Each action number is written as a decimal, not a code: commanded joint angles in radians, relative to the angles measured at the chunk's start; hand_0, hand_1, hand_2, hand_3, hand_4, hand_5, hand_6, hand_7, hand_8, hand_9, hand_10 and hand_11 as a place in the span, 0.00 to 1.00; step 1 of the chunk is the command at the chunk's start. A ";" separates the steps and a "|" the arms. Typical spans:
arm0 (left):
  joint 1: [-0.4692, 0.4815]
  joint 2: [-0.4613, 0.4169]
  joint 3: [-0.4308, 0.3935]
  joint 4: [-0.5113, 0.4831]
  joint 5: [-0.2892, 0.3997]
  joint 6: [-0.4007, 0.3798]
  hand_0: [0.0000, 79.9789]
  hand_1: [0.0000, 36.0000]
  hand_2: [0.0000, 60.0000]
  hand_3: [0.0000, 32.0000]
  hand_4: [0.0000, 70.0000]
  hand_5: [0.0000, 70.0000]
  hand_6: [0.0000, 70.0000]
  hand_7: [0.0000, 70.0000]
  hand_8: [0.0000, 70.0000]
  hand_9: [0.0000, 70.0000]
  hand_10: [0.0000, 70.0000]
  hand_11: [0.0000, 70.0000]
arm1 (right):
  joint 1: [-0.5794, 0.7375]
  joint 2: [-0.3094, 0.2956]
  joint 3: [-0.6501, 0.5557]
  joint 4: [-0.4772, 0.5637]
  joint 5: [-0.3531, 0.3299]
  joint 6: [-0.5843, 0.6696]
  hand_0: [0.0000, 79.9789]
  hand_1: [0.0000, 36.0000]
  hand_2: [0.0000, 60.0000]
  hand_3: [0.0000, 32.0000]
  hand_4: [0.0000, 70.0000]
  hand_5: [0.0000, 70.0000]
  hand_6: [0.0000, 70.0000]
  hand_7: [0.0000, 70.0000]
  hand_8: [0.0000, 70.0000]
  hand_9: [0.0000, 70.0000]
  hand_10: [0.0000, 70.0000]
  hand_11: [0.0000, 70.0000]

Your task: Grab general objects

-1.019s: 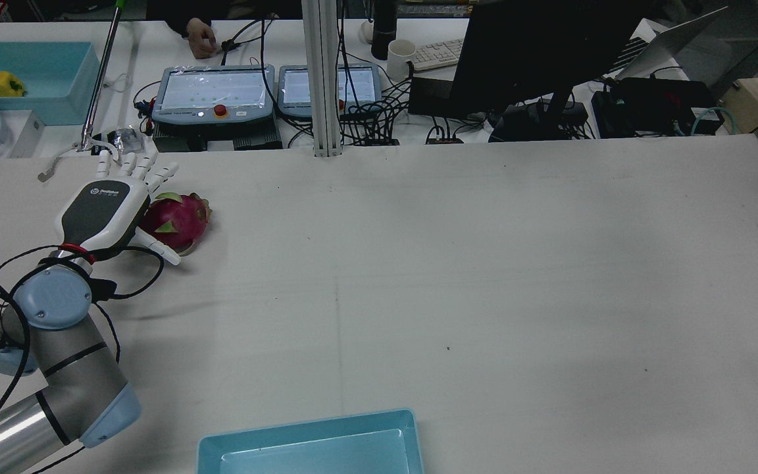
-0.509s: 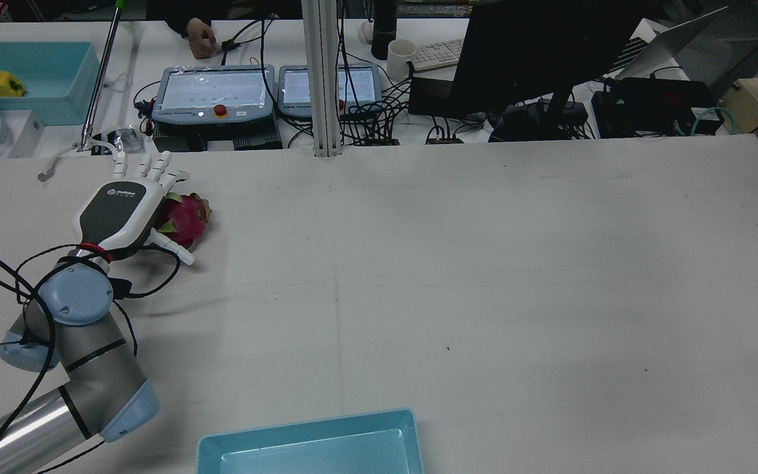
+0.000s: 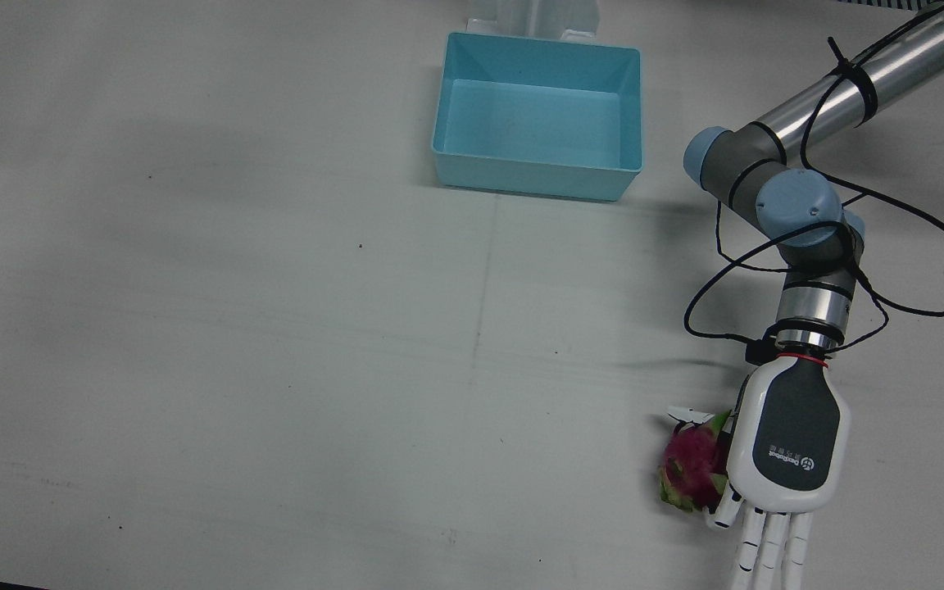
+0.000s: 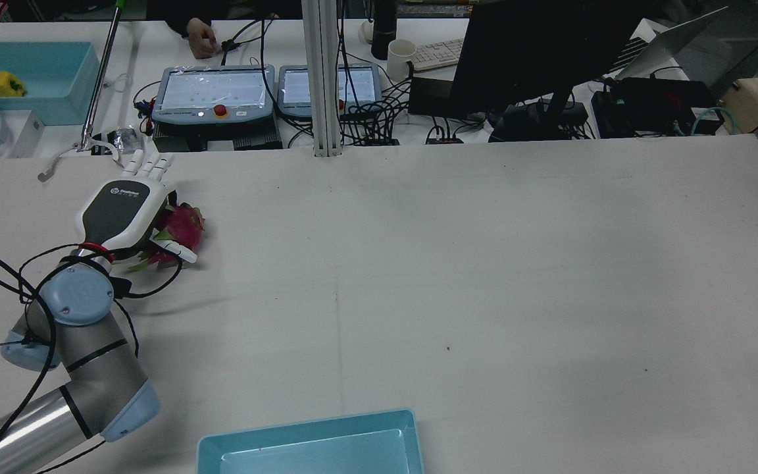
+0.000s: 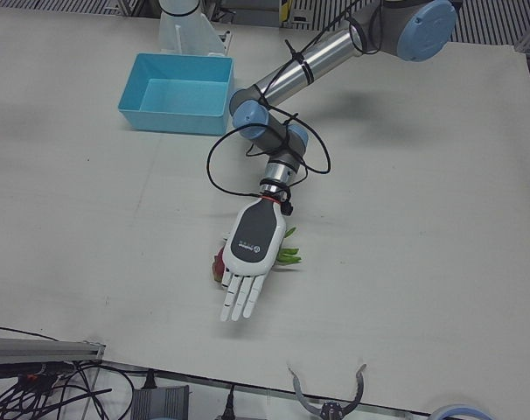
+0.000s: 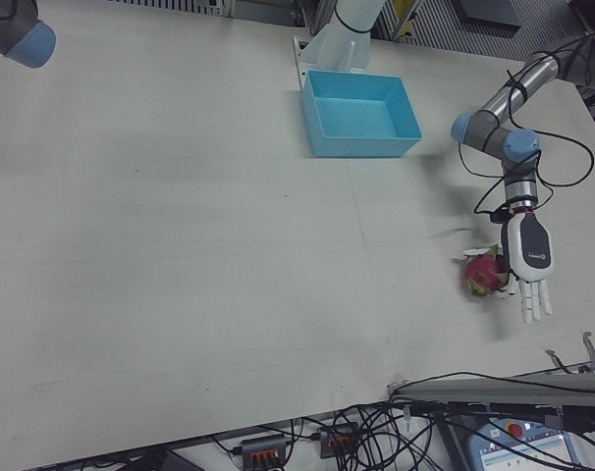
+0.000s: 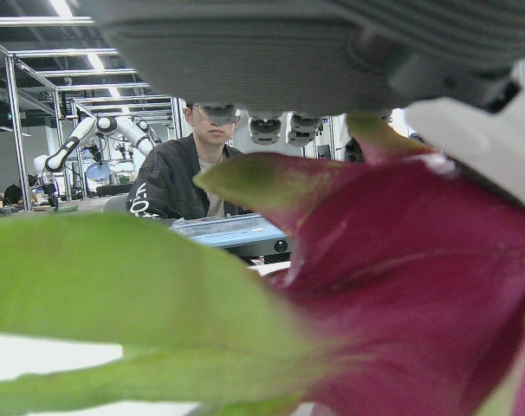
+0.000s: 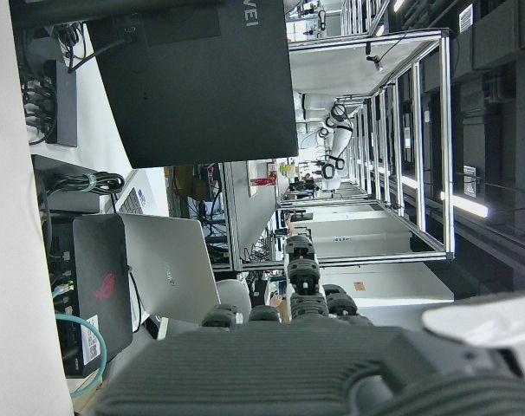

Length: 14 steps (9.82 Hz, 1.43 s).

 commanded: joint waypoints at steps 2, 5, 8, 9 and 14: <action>-0.001 0.001 -0.004 -0.013 -0.001 0.006 0.49 0.10 0.14 0.00 0.37 0.91 0.09 0.16 0.13 0.01 0.00 0.00 | -0.001 0.000 0.000 0.000 0.000 0.000 0.00 0.00 0.00 0.00 0.00 0.00 0.00 0.00 0.00 0.00 0.00 0.00; -0.008 0.014 -0.073 -0.043 0.005 -0.037 0.60 0.55 0.74 0.00 0.48 1.00 0.13 0.22 0.16 0.02 0.00 0.00 | 0.000 0.000 0.000 0.000 0.000 0.000 0.00 0.00 0.00 0.00 0.00 0.00 0.00 0.00 0.00 0.00 0.00 0.00; -0.002 0.101 -0.253 -0.031 0.091 -0.109 0.59 0.85 1.00 0.00 0.46 1.00 0.17 0.31 0.22 0.06 0.00 0.00 | 0.000 0.000 0.000 0.000 0.000 0.000 0.00 0.00 0.00 0.00 0.00 0.00 0.00 0.00 0.00 0.00 0.00 0.00; -0.001 0.148 -0.350 -0.028 0.137 -0.109 0.60 0.87 1.00 0.00 0.43 1.00 0.19 0.34 0.25 0.11 0.00 0.01 | 0.000 0.000 0.000 0.000 0.000 0.000 0.00 0.00 0.00 0.00 0.00 0.00 0.00 0.00 0.00 0.00 0.00 0.00; 0.028 0.216 -0.605 0.069 0.422 -0.112 0.57 0.63 1.00 0.00 0.35 1.00 0.18 0.31 0.25 0.11 0.04 0.07 | 0.000 0.000 0.000 0.000 0.000 0.000 0.00 0.00 0.00 0.00 0.00 0.00 0.00 0.00 0.00 0.00 0.00 0.00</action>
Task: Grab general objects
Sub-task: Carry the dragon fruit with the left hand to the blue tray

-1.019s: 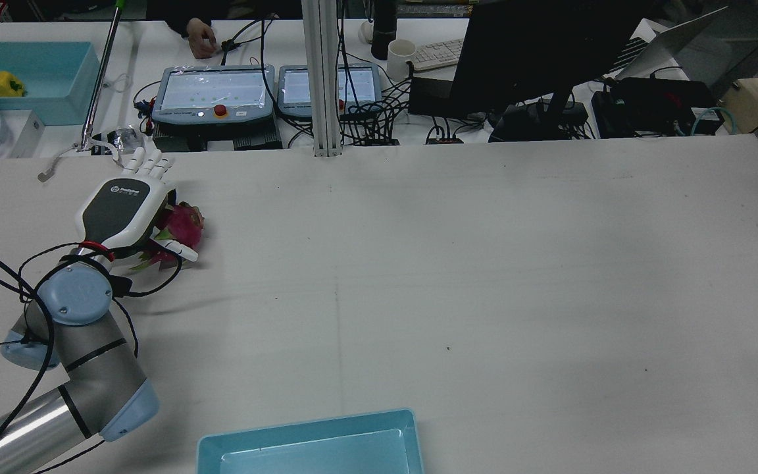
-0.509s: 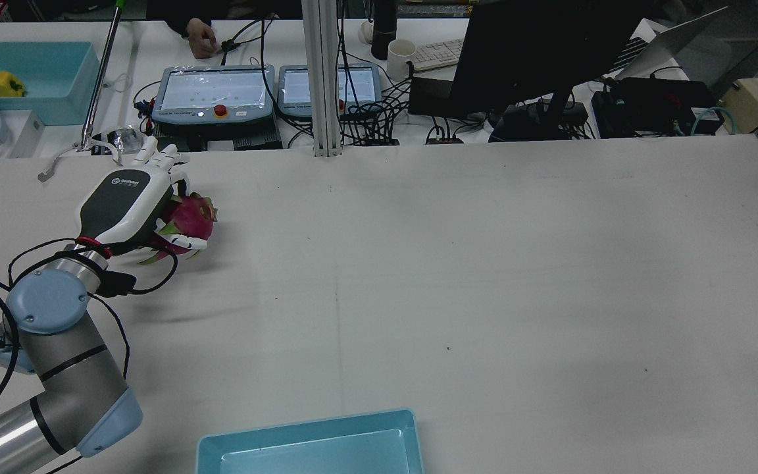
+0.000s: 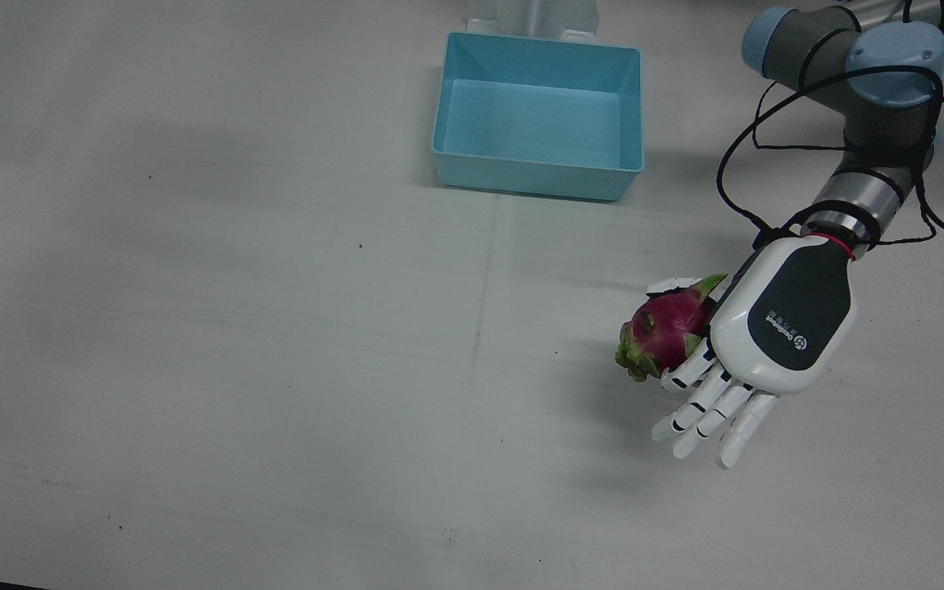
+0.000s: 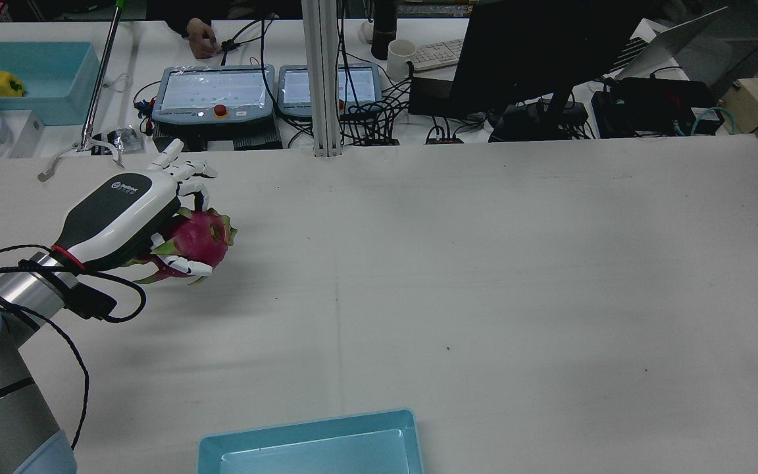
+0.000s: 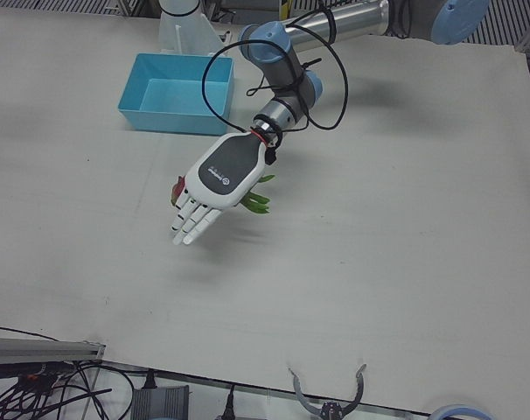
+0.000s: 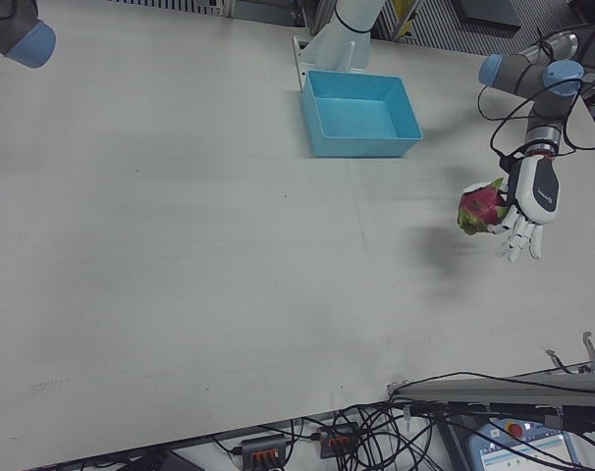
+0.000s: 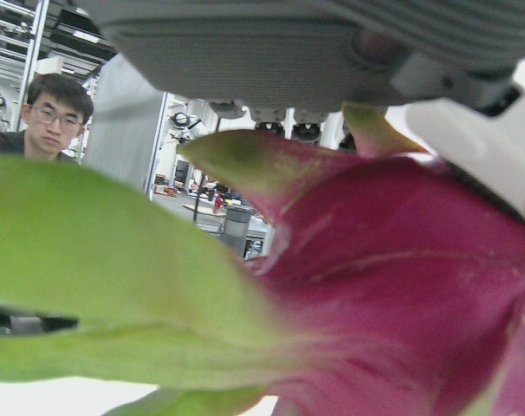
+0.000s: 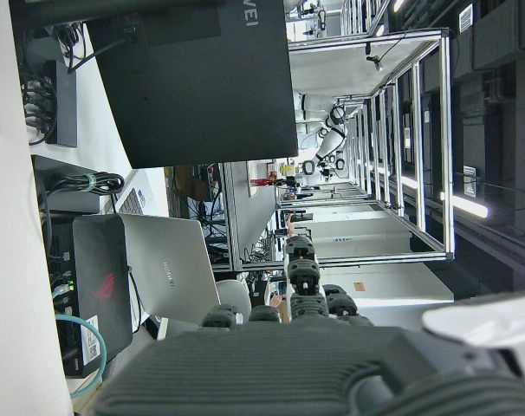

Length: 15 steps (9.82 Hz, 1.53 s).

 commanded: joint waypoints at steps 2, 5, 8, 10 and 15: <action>0.138 0.019 -0.147 0.078 0.172 -0.004 0.58 0.64 1.00 0.00 0.37 1.00 0.19 0.32 0.25 0.11 0.05 0.09 | 0.000 0.000 0.000 0.000 0.000 0.000 0.00 0.00 0.00 0.00 0.00 0.00 0.00 0.00 0.00 0.00 0.00 0.00; 0.255 -0.007 -0.307 0.314 0.180 -0.004 0.60 0.65 1.00 0.00 0.42 1.00 0.21 0.35 0.26 0.12 0.06 0.09 | 0.000 0.000 0.000 0.000 0.000 0.000 0.00 0.00 0.00 0.00 0.00 0.00 0.00 0.00 0.00 0.00 0.00 0.00; 0.317 -0.053 -0.325 0.428 0.215 -0.005 0.60 0.63 1.00 0.00 0.46 1.00 0.20 0.33 0.25 0.10 0.05 0.09 | 0.000 0.000 0.000 0.000 0.000 0.000 0.00 0.00 0.00 0.00 0.00 0.00 0.00 0.00 0.00 0.00 0.00 0.00; 0.373 -0.063 -0.345 0.479 0.232 -0.005 0.61 0.63 0.97 0.00 0.47 1.00 0.20 0.33 0.24 0.09 0.05 0.08 | 0.000 0.000 0.000 0.000 0.000 0.000 0.00 0.00 0.00 0.00 0.00 0.00 0.00 0.00 0.00 0.00 0.00 0.00; 0.388 -0.089 -0.362 0.618 0.284 -0.022 0.59 0.36 0.47 0.00 0.47 1.00 0.16 0.32 0.21 0.05 0.02 0.03 | 0.000 0.000 0.000 0.000 0.000 0.000 0.00 0.00 0.00 0.00 0.00 0.00 0.00 0.00 0.00 0.00 0.00 0.00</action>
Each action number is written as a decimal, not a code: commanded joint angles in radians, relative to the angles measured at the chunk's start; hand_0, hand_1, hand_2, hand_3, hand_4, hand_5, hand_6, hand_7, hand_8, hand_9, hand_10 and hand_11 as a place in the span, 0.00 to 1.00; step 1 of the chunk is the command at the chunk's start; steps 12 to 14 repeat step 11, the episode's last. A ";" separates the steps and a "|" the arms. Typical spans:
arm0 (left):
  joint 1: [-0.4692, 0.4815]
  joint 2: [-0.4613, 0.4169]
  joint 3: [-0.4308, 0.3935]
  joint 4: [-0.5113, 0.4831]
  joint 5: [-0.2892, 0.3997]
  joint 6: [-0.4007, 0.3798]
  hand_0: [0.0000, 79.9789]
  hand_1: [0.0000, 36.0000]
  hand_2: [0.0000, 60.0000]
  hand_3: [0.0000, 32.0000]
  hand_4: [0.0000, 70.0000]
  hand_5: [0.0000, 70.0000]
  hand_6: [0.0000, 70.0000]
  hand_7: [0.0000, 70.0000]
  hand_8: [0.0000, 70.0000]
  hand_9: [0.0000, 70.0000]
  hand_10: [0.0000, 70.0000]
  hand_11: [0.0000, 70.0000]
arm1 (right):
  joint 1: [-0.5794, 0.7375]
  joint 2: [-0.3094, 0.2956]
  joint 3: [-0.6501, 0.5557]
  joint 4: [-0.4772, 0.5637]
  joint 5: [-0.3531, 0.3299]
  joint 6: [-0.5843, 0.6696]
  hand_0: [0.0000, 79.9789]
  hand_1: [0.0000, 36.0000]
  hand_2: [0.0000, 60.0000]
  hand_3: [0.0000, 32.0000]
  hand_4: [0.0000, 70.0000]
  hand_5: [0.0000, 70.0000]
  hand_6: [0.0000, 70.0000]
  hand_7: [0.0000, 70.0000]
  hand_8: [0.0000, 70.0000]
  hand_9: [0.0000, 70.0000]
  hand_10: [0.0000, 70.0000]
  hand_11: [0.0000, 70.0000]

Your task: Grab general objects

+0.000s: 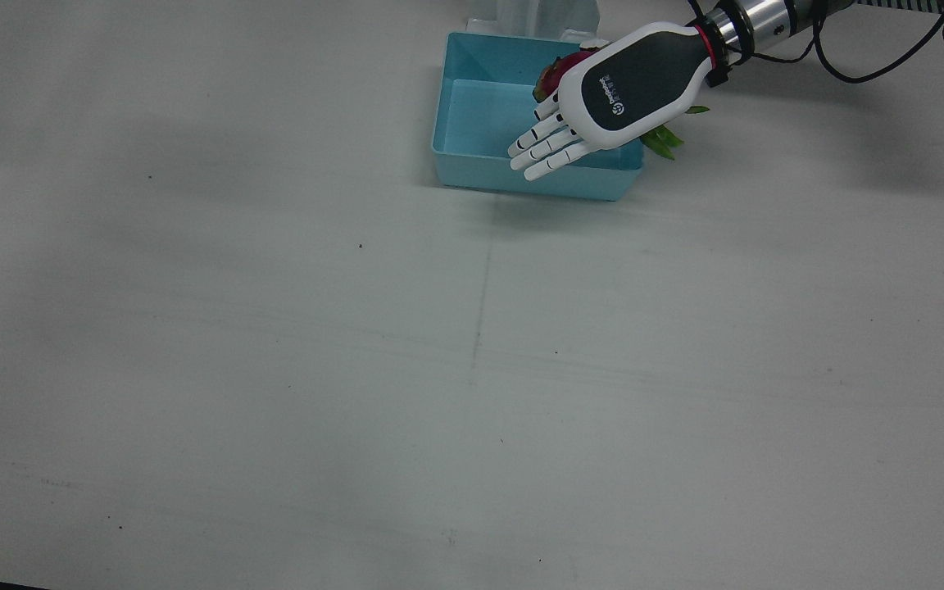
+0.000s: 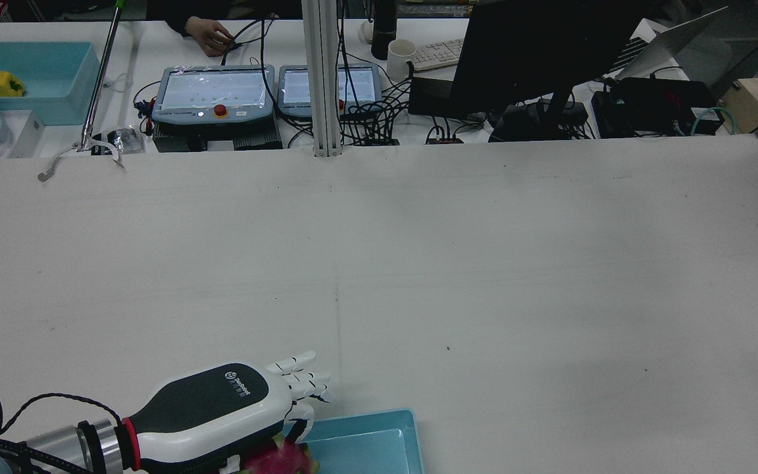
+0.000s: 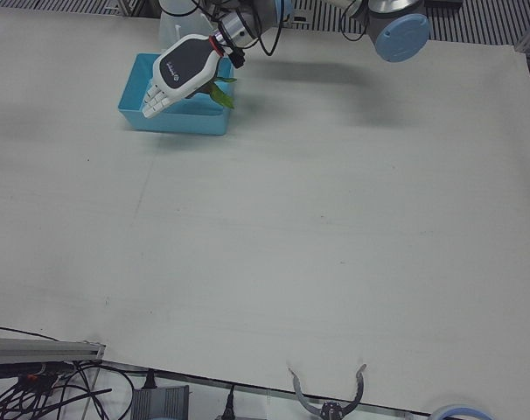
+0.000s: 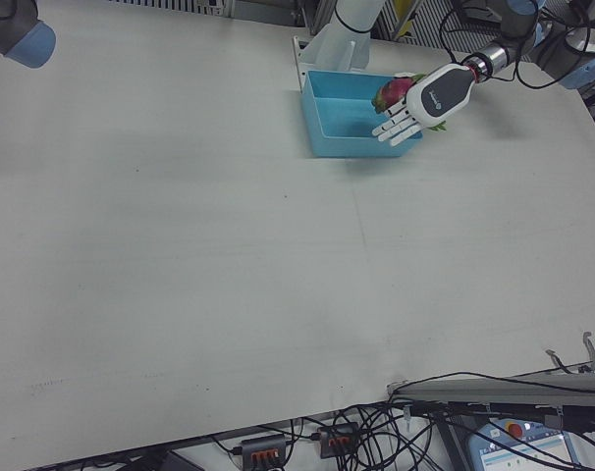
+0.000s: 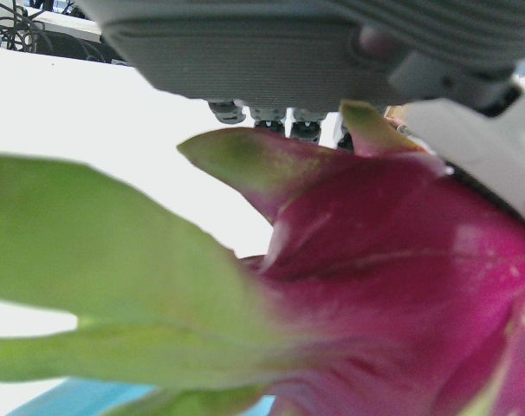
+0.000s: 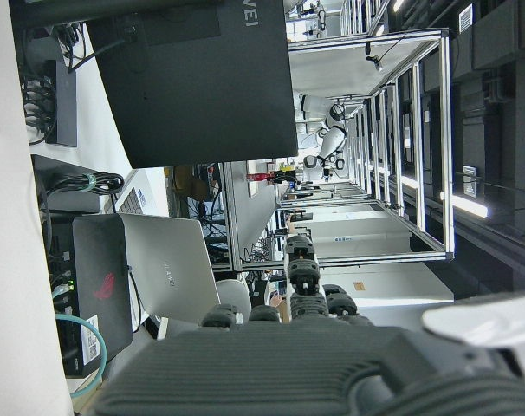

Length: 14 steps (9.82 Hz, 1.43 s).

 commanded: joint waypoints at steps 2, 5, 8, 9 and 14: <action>0.011 -0.004 -0.001 0.073 0.021 -0.027 0.09 0.00 0.00 0.00 0.18 0.41 0.06 0.25 0.15 0.03 0.00 0.00 | 0.000 0.000 0.000 0.000 0.000 0.000 0.00 0.00 0.00 0.00 0.00 0.00 0.00 0.00 0.00 0.00 0.00 0.00; 0.037 -0.007 0.002 0.110 0.020 -0.036 0.00 0.00 0.00 0.52 0.00 0.13 0.00 0.12 0.13 0.00 0.00 0.00 | 0.000 0.000 0.000 0.000 0.000 0.000 0.00 0.00 0.00 0.00 0.00 0.00 0.00 0.00 0.00 0.00 0.00 0.00; 0.028 -0.034 0.019 0.106 0.001 -0.036 0.00 0.00 0.00 0.55 0.00 0.12 0.00 0.12 0.11 0.00 0.00 0.00 | 0.000 0.000 0.000 0.000 0.000 0.000 0.00 0.00 0.00 0.00 0.00 0.00 0.00 0.00 0.00 0.00 0.00 0.00; 0.019 -0.086 0.047 0.119 0.001 -0.038 0.00 0.00 0.00 0.58 0.00 0.13 0.00 0.13 0.11 0.01 0.00 0.00 | 0.000 0.000 0.000 0.000 0.000 0.000 0.00 0.00 0.00 0.00 0.00 0.00 0.00 0.00 0.00 0.00 0.00 0.00; -0.075 -0.223 0.135 0.156 0.001 -0.038 0.00 0.00 0.00 0.61 0.01 0.15 0.00 0.15 0.14 0.01 0.00 0.00 | 0.000 0.000 0.000 0.000 0.000 0.000 0.00 0.00 0.00 0.00 0.00 0.00 0.00 0.00 0.00 0.00 0.00 0.00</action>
